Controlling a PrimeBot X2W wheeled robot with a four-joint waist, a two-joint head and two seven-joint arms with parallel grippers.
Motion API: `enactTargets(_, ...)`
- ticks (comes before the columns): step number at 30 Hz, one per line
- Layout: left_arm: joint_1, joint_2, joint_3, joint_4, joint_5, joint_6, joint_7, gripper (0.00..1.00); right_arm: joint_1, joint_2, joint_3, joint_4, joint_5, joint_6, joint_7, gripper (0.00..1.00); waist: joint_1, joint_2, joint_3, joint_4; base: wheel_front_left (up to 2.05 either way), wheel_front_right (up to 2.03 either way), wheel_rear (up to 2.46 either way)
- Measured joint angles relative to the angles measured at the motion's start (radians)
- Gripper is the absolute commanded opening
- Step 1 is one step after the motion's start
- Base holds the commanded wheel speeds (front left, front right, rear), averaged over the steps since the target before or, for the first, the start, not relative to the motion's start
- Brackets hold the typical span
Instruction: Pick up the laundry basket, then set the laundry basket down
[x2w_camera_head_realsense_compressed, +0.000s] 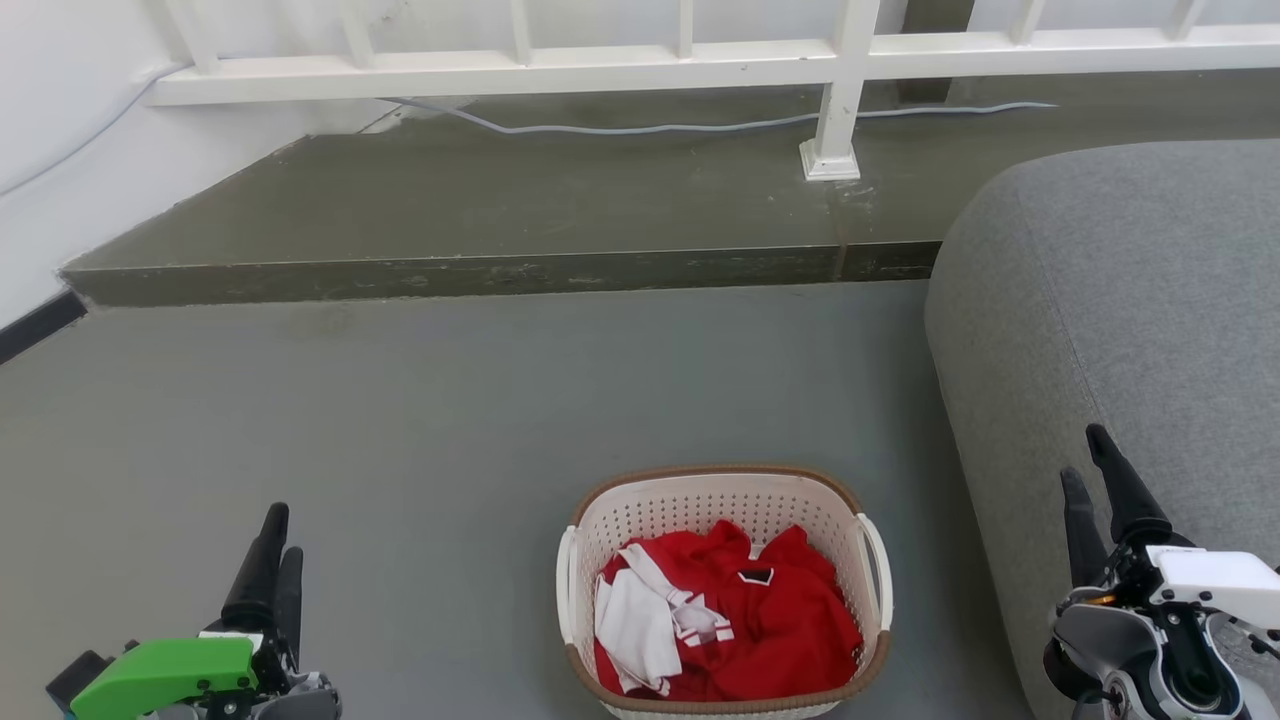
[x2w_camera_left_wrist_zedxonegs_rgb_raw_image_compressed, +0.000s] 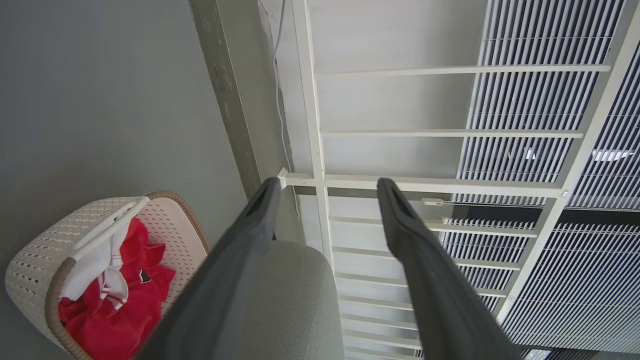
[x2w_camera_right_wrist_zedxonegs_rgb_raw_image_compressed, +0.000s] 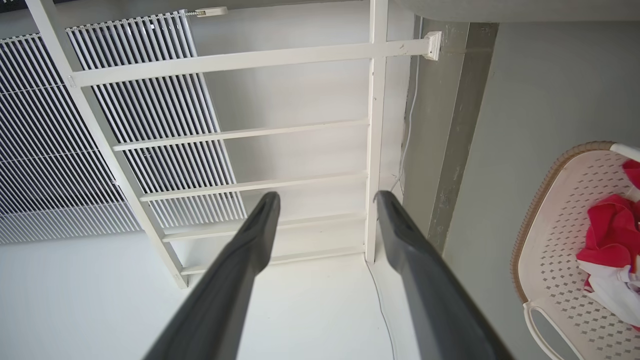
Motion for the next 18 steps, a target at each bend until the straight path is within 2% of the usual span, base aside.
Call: enactTargets(18, -0.008, 0.006, -0.069, -0.047, 0.167, 0.0, -0.057, 1.0, -0.004, -0.027, 0.054, -0.057, -0.095, 0.0, -0.053, 1.0, 0.0, 0.0, 0.009, -0.005, 0.0, 0.0, 0.0)
